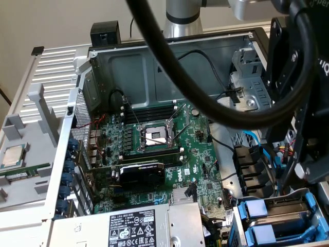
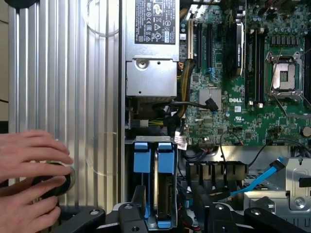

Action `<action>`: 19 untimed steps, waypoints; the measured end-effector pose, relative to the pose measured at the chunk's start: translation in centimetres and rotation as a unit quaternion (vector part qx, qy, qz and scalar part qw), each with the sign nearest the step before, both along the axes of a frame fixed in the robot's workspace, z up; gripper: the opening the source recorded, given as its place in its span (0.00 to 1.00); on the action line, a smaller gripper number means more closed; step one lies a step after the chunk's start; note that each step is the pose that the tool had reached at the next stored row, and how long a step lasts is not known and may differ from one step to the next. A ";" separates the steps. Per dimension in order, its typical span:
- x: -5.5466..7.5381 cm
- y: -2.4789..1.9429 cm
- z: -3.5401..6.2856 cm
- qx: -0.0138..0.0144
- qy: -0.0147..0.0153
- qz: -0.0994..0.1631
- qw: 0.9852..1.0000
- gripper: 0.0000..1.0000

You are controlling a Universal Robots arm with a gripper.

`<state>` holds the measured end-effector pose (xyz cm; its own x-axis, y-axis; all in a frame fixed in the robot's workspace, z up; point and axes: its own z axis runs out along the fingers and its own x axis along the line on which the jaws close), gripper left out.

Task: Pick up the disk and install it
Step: 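Insert the disk into the insertion slot, then insert the first disk wire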

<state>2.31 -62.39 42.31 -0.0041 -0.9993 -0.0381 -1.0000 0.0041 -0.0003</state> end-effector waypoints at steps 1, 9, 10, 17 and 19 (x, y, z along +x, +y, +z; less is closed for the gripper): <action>0.0 0.00 0.00 0.000 0.000 0.000 1.000 0.51; 0.7 -0.01 0.00 0.000 0.000 0.000 1.000 0.51; 0.9 -0.01 0.00 0.000 0.000 0.000 1.000 0.51; 2.2 0.29 0.00 0.000 0.000 0.000 1.000 0.51; 2.4 0.56 0.00 0.000 0.000 0.000 1.000 0.51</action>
<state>4.67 -61.82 42.31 -0.0044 -0.9993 -0.0375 -1.0000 0.0044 0.0003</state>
